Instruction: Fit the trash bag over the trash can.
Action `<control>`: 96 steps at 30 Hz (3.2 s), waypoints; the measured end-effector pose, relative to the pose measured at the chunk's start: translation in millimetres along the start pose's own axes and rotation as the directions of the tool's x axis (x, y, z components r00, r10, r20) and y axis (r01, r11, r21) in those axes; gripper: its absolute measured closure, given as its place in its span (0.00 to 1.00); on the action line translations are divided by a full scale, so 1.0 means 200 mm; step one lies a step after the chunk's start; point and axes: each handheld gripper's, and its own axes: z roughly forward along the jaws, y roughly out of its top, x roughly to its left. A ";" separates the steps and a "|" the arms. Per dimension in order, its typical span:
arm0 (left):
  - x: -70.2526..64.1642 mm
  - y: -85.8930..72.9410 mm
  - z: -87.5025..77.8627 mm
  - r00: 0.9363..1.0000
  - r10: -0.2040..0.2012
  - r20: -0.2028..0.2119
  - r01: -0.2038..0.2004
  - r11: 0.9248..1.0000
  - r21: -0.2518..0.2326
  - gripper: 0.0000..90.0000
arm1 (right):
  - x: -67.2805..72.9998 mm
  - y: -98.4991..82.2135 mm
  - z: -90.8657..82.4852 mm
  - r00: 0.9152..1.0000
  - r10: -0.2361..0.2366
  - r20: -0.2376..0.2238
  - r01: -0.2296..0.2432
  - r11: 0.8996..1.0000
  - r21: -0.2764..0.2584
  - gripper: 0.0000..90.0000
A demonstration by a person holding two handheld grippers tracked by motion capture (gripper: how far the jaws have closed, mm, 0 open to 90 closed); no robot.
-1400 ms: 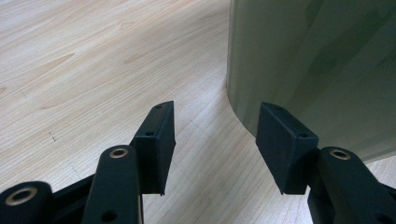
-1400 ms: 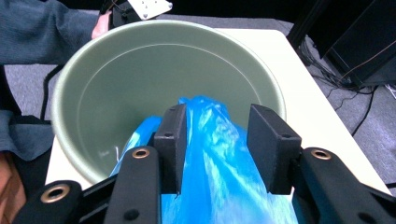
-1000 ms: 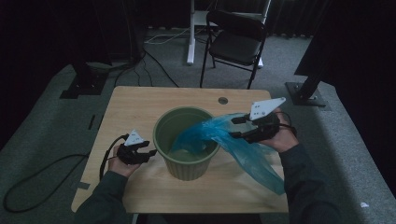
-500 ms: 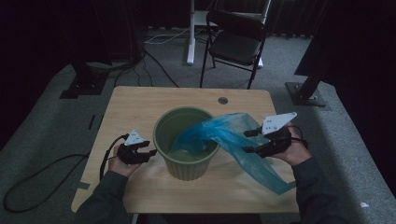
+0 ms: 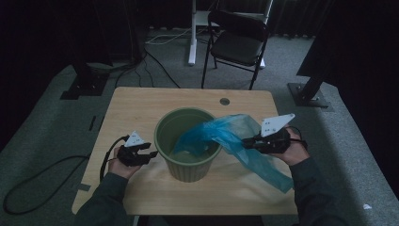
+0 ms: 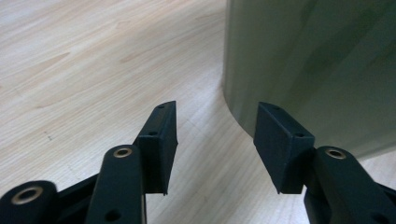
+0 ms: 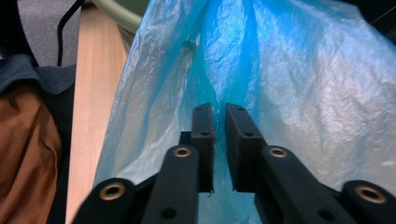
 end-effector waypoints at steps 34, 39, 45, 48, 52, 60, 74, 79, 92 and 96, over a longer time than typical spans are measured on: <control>0.03 0.19 -0.28 0.995 0.044 0.086 -0.032 0.990 -0.134 0.58 | -0.06 0.29 0.05 0.995 -0.080 0.053 0.082 0.996 -0.037 1.00; 0.02 0.24 -0.34 0.995 0.062 0.077 -0.048 0.984 -0.173 0.58 | -0.07 0.35 0.04 0.994 -0.091 0.061 0.094 0.994 -0.052 1.00; 0.03 0.29 -0.41 0.992 0.075 0.099 -0.053 0.977 -0.207 0.58 | -0.07 0.42 0.03 0.991 -0.112 0.077 0.117 0.991 -0.062 1.00; 0.02 0.32 -0.42 0.989 0.092 0.115 -0.066 0.976 -0.207 0.57 | -0.08 0.46 0.03 0.989 -0.122 0.081 0.127 0.990 -0.059 1.00; 0.01 0.38 -0.45 0.986 0.107 0.125 -0.076 0.970 -0.231 0.57 | -0.08 0.54 0.02 0.985 -0.144 0.091 0.149 0.987 -0.054 1.00; -0.02 0.44 -0.45 0.980 0.136 0.148 -0.096 0.964 -0.248 0.57 | -0.06 0.65 0.00 0.978 -0.173 0.118 0.184 0.979 -0.086 1.00; -0.07 0.50 -0.41 0.973 0.162 0.164 -0.117 0.960 -0.253 0.57 | -0.05 0.73 0.05 0.971 -0.191 0.142 0.206 0.973 -0.101 1.00; -0.10 0.52 -0.39 0.971 0.162 0.178 -0.114 0.960 -0.257 0.57 | -0.06 0.69 0.15 0.977 -0.177 0.114 0.185 0.981 -0.063 1.00; -0.21 0.62 -0.31 0.941 0.244 0.236 -0.186 0.952 -0.241 0.56 | -0.05 0.62 0.27 0.987 -0.140 0.082 0.145 0.988 -0.049 1.00; -0.26 0.65 -0.30 0.931 0.271 0.243 -0.210 0.945 -0.249 0.54 | -0.05 0.62 0.29 0.988 -0.118 0.102 0.124 0.991 -0.052 1.00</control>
